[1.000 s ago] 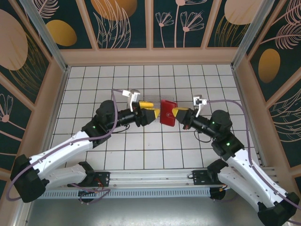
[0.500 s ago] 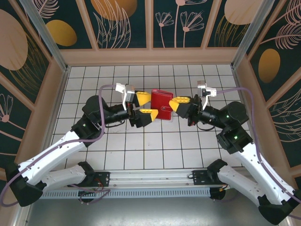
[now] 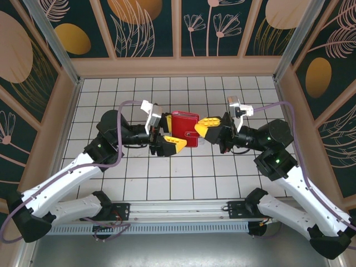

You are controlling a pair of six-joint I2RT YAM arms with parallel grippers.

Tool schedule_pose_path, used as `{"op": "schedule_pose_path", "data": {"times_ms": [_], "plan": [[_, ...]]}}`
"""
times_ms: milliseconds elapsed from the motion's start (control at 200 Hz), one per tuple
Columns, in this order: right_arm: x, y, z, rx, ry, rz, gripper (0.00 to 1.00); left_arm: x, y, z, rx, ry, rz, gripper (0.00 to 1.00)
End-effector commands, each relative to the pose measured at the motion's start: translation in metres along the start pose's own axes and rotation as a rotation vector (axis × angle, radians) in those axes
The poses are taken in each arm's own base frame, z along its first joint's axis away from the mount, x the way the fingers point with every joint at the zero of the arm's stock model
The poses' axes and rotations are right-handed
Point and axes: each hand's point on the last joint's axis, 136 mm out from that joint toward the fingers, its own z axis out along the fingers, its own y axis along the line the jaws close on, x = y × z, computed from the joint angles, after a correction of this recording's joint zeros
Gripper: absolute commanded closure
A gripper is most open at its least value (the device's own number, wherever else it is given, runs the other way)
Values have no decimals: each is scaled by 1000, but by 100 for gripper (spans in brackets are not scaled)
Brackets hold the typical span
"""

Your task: Take the credit cards out of the card holder

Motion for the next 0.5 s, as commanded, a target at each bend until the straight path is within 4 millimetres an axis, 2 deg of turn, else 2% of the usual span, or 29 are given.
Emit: {"op": "schedule_pose_path", "data": {"times_ms": [0,130,335,495], "plan": [[-25,23,-1,-60,-80,-96,100,-21,-34,-6,121,-27,96,40],[-25,24,-1,-54,-85,-99,100,-23,-37,-10,117,-31,111,52],[-25,21,-2,-31,-85,-105,100,-20,-40,-10,130,-22,111,62],[-23,17,-1,-14,-81,-102,100,-20,-41,-10,139,-15,119,74]]}}
